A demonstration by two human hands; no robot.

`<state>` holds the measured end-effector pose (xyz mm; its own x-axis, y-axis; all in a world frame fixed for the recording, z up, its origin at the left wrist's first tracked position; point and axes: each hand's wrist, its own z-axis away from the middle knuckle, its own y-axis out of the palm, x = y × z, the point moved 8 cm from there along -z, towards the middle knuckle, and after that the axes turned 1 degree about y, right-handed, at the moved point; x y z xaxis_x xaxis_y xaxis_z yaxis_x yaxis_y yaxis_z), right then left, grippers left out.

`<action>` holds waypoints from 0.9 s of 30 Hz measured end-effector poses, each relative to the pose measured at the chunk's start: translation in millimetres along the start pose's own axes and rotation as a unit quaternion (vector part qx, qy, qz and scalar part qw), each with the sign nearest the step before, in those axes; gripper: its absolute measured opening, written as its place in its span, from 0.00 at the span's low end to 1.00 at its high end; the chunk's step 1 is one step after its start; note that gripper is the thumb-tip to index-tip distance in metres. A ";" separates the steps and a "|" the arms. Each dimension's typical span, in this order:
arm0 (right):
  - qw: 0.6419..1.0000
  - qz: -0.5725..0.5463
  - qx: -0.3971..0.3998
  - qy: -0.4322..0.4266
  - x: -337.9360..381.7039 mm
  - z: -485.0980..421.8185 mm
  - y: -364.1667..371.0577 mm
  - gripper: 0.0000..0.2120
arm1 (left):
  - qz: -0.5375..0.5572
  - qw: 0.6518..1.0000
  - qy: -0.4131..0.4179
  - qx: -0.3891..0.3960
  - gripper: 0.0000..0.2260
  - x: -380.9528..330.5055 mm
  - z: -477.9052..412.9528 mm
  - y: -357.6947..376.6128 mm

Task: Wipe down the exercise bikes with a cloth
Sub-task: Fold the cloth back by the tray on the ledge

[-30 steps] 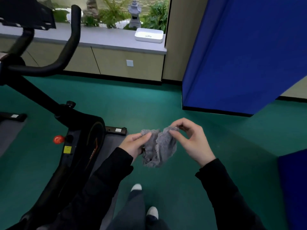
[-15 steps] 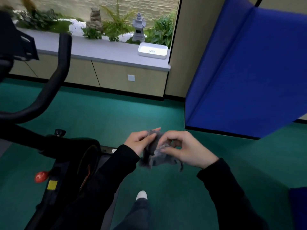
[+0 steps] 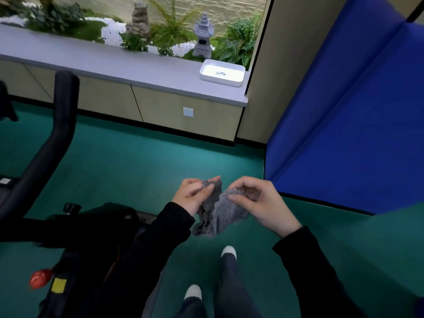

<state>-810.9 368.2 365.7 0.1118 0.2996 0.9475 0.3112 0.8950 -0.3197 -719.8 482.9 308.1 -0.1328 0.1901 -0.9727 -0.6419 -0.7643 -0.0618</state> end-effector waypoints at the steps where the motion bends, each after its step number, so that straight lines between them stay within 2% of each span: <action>1: 1.000 -0.004 0.004 -0.002 -3.2 -12.1 -2.9 0.02 | -0.028 1.000 0.009 -0.011 0.08 -3.2 -9.1 -1.6; 3: 1.000 -0.019 0.011 -0.002 -10.9 -36.0 -9.5 0.03 | -0.074 0.997 0.021 -0.024 0.09 -7.4 -29.5 -3.6; 5: 0.999 -0.035 0.030 0.006 -18.2 -58.2 -13.9 0.03 | -0.075 0.997 0.021 -0.020 0.08 -11.0 -48.9 -1.4; 9: 0.995 -0.076 0.064 0.019 -28.4 -109.2 -35.8 0.08 | 0.051 0.997 -0.004 -0.054 0.11 -20.9 -98.0 9.1; 12: 0.994 -0.085 0.067 0.024 -34.9 -142.6 -61.2 0.08 | 0.091 0.992 -0.028 -0.077 0.08 -29.4 -134.7 19.7; 15: 0.995 -0.069 0.077 0.018 -39.2 -170.0 -86.3 0.07 | 0.123 0.985 -0.069 -0.102 0.13 -34.8 -166.1 27.8; 18: 0.995 -0.050 0.081 0.003 -39.0 -196.7 -111.8 0.09 | 0.169 0.982 -0.047 -0.065 0.16 -51.3 -195.4 48.6; 22: 0.998 -0.032 0.050 -0.022 -38.9 -226.0 -138.0 0.08 | 0.170 0.984 -0.041 -0.039 0.19 -67.0 -226.5 66.2; 27: 0.999 0.012 0.032 -0.028 -42.6 -270.8 -150.4 0.08 | 0.186 0.982 -0.028 -0.009 0.15 -77.7 -270.0 69.4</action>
<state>-606.9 131.4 371.5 0.0643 0.3386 0.9387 0.2487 0.9056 -0.3436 -550.1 248.7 319.0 -0.3982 -0.0711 -0.9146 -0.5271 -0.7982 0.2915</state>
